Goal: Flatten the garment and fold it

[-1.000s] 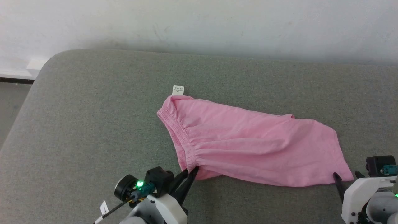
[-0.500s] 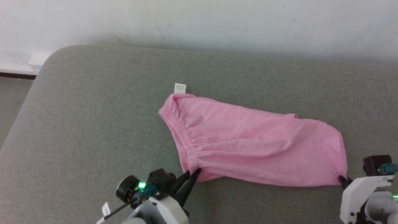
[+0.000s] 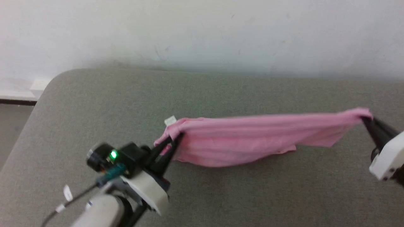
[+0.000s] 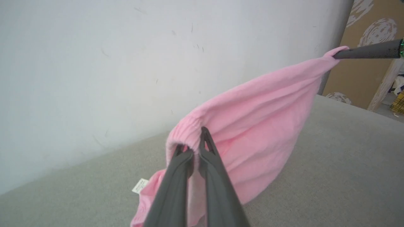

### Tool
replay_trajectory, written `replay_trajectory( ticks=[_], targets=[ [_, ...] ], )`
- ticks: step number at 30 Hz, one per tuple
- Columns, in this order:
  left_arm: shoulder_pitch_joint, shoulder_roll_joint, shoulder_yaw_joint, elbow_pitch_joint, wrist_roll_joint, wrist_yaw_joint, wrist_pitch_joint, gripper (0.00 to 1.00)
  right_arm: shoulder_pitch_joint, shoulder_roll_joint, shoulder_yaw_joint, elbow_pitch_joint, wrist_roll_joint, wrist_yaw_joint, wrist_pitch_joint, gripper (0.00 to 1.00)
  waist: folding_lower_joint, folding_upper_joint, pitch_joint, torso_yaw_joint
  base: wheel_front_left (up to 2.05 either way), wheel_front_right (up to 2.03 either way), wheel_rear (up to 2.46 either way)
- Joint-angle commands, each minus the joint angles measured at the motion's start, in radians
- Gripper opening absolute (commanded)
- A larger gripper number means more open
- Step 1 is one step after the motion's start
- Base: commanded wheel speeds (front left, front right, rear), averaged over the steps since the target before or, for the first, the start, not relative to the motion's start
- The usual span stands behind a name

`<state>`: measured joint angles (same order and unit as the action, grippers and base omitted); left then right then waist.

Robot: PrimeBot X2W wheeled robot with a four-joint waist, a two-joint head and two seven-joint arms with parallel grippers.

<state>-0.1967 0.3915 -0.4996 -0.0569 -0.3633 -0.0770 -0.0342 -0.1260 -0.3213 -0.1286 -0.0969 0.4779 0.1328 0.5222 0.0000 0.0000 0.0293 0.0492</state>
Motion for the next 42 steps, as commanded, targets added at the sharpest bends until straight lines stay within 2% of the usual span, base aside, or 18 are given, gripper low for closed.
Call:
replay_trajectory(
  ticks=[1,5,10,15,20,25,30,34,39,42],
  targets=[
    [-0.042,0.02,0.02,-0.029,-0.004,0.005,0.012,0.0,-0.039,-0.005,-0.008,-0.026,0.024,-0.002,0.015,0.0,0.0,0.0,-0.034,-0.015,0.0,0.0,0.0],
    [-0.143,0.069,0.089,-0.114,-0.032,-0.001,0.064,0.0,-0.157,-0.039,-0.004,-0.087,0.069,-0.002,0.077,0.0,0.0,0.0,-0.07,-0.024,0.0,0.0,0.0],
    [-0.256,0.115,0.164,-0.179,-0.08,-0.003,0.139,0.0,-0.315,-0.032,-0.001,-0.12,0.111,-0.002,0.154,0.0,0.0,0.0,-0.091,-0.037,0.0,0.0,0.0],
    [-0.337,0.152,0.209,-0.211,-0.103,0.0,0.203,0.0,-0.45,-0.042,0.019,-0.113,0.094,-0.002,0.216,0.0,0.0,0.0,-0.054,-0.056,0.0,0.0,0.0],
    [-0.415,0.148,0.214,-0.174,-0.139,-0.001,0.264,0.0,-0.58,-0.089,0.074,-0.03,0.061,-0.002,0.213,0.0,0.0,0.0,0.035,-0.074,0.0,0.0,0.0],
    [-0.55,0.109,0.177,-0.054,-0.172,-0.02,0.304,0.0,-0.743,-0.138,0.15,0.106,0.027,-0.002,0.137,0.0,0.0,0.0,0.17,-0.098,0.0,0.0,0.0],
    [-0.759,0.077,0.133,0.115,-0.147,-0.038,0.291,0.0,-0.949,-0.144,0.211,0.294,-0.009,-0.002,-0.007,0.0,0.0,0.0,0.307,-0.132,0.0,0.0,0.0],
    [-0.939,0.045,0.114,0.259,-0.107,-0.045,0.212,0.0,-1.089,-0.141,0.251,0.439,-0.053,-0.002,-0.134,0.0,0.0,0.0,0.385,-0.147,0.0,0.0,0.0],
    [-1.033,0.01,0.087,0.394,-0.07,-0.048,0.113,0.0,-1.148,-0.12,0.287,0.56,-0.059,-0.002,-0.238,0.0,0.0,0.0,0.419,-0.15,0.0,0.0,0.0],
    [-1.031,-0.026,0.055,0.475,-0.059,-0.049,0.044,0.0,-1.129,-0.104,0.317,0.625,-0.04,-0.002,-0.298,0.0,0.0,0.0,0.43,-0.144,0.0,0.0,0.0]
  ],
)
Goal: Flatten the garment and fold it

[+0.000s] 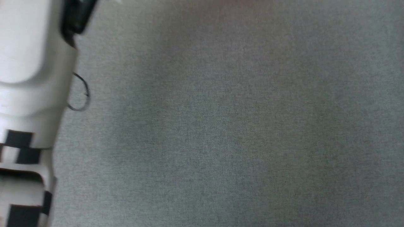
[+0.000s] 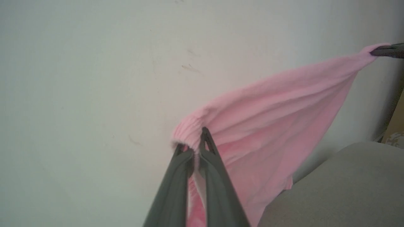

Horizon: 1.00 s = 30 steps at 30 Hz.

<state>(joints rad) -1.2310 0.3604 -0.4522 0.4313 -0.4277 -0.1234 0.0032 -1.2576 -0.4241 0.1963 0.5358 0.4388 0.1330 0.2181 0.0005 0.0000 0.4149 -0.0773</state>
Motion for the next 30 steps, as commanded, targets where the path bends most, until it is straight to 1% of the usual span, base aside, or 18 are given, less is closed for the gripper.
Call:
replay_trajectory(
  ticks=[1,4,8,10,12,16,22,26,30],
  targets=[
    [0.017,-0.008,-0.007,0.011,0.005,-0.003,-0.011,0.0,0.021,0.005,0.004,0.01,0.01,-0.002,-0.011,0.0,-0.0005,0.0,0.047,-0.015,0.0,0.0,0.0],
    [0.095,-0.04,-0.059,0.079,0.004,-0.005,-0.059,0.0,0.103,0.016,0.051,0.055,0.037,-0.002,-0.057,0.0,-0.0005,0.0,0.038,-0.006,0.0,0.0,0.0],
    [0.248,-0.081,-0.123,0.156,-0.013,-0.006,-0.119,0.0,0.241,0.016,0.099,0.103,0.096,-0.002,-0.101,0.0,-0.0005,0.0,0.001,0.008,0.0,0.0,0.0],
    [0.329,-0.093,-0.153,0.189,-0.025,-0.006,-0.147,0.0,0.32,0.002,0.136,0.116,0.122,-0.002,-0.099,0.0,-0.0005,0.0,-0.028,0.013,0.0,0.0,0.0],
    [0.405,-0.091,-0.187,0.211,-0.026,-0.007,-0.17,0.01,0.398,-0.024,0.185,0.116,0.142,-0.002,-0.084,0.0,-0.0005,0.0,-0.061,0.016,0.0,0.0,0.0],
    [0.549,-0.08,-0.225,0.217,-0.062,-0.007,-0.19,0.01,0.529,-0.087,0.252,0.087,0.198,-0.002,-0.067,0.0,-0.0005,0.0,-0.136,0.017,0.0,0.0,0.0],
    [0.724,-0.029,-0.261,0.143,-0.092,-0.005,-0.192,0.0,0.679,-0.165,0.303,0.007,0.287,-0.002,-0.025,0.0,-0.0005,0.0,-0.251,0.028,0.0,0.0,0.0],
    [0.836,0.002,-0.281,0.064,-0.1,0.014,-0.182,0.0,0.793,-0.221,0.322,-0.052,0.318,-0.002,0.033,0.0,-0.0005,0.0,-0.321,0.039,0.0,0.0,0.0],
    [0.944,0.029,-0.298,-0.033,-0.113,0.044,-0.159,0.0,0.922,-0.272,0.299,-0.123,0.356,-0.002,0.103,0.0,-0.0005,0.0,-0.373,0.048,0.0,0.0,0.0]
  ],
)
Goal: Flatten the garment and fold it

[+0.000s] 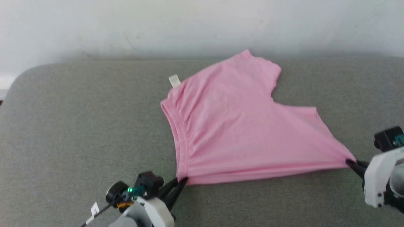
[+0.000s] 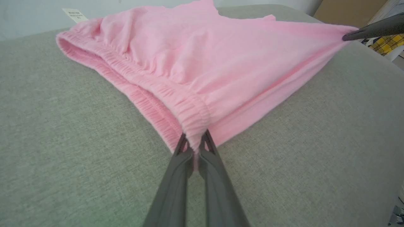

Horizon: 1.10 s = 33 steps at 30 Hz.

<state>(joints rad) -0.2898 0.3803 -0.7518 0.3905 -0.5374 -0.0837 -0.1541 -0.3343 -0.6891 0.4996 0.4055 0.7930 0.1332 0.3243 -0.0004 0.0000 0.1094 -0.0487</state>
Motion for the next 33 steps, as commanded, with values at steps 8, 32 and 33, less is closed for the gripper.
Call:
replay_trajectory(
  ticks=[8,32,33],
  targets=[
    [0.192,0.073,-0.019,-0.2,-0.018,0.091,0.042,0.0,0.278,-0.066,-0.147,-0.172,0.059,-0.002,0.109,0.0,0.0004,0.0,-0.119,0.046,0.0,0.0,0.0],
    [0.054,0.033,-0.014,-0.39,0.011,0.119,0.1,0.0,0.166,0.05,-0.537,-0.482,-0.021,-0.002,0.387,0.0,0.0004,0.0,0.078,0.195,0.0,0.0,0.0],
    [0.034,0.026,-0.009,-0.387,0.012,0.118,0.098,0.0,0.125,0.057,-0.528,-0.465,-0.025,-0.002,0.393,0.0,0.0004,0.0,0.094,0.201,0.0,0.0,0.0]
  ],
)
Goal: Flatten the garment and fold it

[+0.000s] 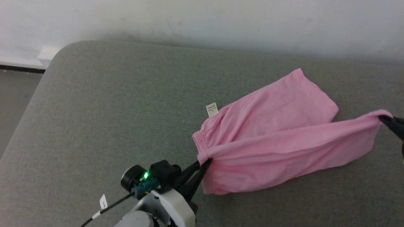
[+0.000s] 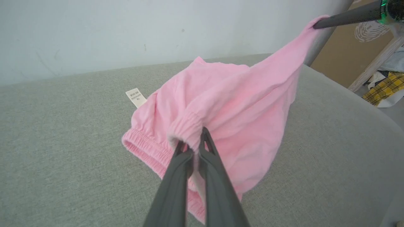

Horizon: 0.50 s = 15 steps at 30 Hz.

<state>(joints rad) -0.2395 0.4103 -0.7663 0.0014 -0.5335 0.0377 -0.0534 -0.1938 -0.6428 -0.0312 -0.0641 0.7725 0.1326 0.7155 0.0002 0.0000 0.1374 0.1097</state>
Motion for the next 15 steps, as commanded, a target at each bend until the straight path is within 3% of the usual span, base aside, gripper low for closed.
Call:
replay_trajectory(
  ticks=[1,7,15],
  targets=[
    [-0.035,-0.011,0.009,0.005,0.01,-0.005,-0.003,0.0,-0.055,0.018,0.011,0.023,-0.007,-0.002,0.008,0.0,-0.0002,0.0,0.082,0.05,0.0,0.0,0.0],
    [-0.152,-0.059,0.023,0.06,0.021,-0.02,-0.017,0.0,-0.296,0.033,0.084,0.17,-0.068,-0.002,0.027,0.0,-0.0002,0.0,0.178,0.088,0.0,0.0,0.0],
    [-0.271,-0.131,0.017,0.19,0.034,-0.049,-0.052,0.0,-0.542,0.035,0.235,0.406,-0.178,-0.002,-0.059,0.0,-0.0002,0.0,0.256,0.138,0.0,0.0,0.0]
  ],
)
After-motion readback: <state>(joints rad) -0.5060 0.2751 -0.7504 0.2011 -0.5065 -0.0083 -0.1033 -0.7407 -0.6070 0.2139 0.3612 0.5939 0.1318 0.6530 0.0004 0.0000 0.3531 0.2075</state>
